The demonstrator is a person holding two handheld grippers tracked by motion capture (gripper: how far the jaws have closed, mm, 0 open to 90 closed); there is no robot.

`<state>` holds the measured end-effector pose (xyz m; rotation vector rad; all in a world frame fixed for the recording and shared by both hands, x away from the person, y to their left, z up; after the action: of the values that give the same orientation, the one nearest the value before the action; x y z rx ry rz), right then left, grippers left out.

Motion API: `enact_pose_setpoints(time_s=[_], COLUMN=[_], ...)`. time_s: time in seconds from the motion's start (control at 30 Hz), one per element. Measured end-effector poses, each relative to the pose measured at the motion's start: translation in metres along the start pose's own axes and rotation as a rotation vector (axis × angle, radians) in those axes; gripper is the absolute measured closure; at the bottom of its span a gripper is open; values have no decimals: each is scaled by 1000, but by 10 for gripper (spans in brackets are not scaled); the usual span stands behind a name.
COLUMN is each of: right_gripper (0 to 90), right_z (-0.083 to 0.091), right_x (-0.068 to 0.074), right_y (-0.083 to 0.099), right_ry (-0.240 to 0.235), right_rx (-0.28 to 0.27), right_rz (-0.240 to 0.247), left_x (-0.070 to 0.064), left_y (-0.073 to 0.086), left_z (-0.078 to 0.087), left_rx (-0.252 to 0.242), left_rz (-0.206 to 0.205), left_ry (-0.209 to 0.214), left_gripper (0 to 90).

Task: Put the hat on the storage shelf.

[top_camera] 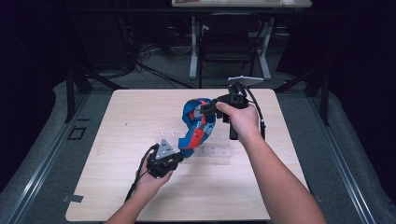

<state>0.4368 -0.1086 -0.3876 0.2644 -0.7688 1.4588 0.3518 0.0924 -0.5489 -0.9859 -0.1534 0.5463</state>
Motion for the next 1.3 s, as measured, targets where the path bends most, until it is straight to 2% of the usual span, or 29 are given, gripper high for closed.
enact_pose_setpoints(time_s=[0.17,0.3,0.5,0.7,0.83,1.2,1.3], right_gripper=[775,757,706,680,662,564,547], right_z=[3,5,14,21,24,30,32], right_x=[-1,-4,-11,-19,-24,-34,-37], right_y=[0,0,-1,0,1,13,16], right_ry=[7,18,64,121,134,182,212], right_rx=[5,-11,-47,-70,-77,-104,-111], right_rz=[0,6,11,43,42,102,129], left_x=[0,0,2,4,5,13,13], left_y=[0,0,2,6,10,26,31], left_z=[1,4,10,18,24,48,56], left_rx=[-6,-13,-38,-56,-59,-80,-75], left_rz=[4,3,16,46,52,88,81], left_ry=[-2,-13,-16,-10,-17,-44,-60], left_gripper=[807,774,699,610,584,475,464])
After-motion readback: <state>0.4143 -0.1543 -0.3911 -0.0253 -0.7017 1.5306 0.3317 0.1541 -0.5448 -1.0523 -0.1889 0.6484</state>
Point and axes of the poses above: each handheld gripper's, and its own axes: z roughly backward along the jaws, y roughly out of its underside, x roughly to its left, the point moved 4 cm from there along -z, roughly forward along the jaws, and after that the axes turned 14 degrees about y, right-handed, at the moved point
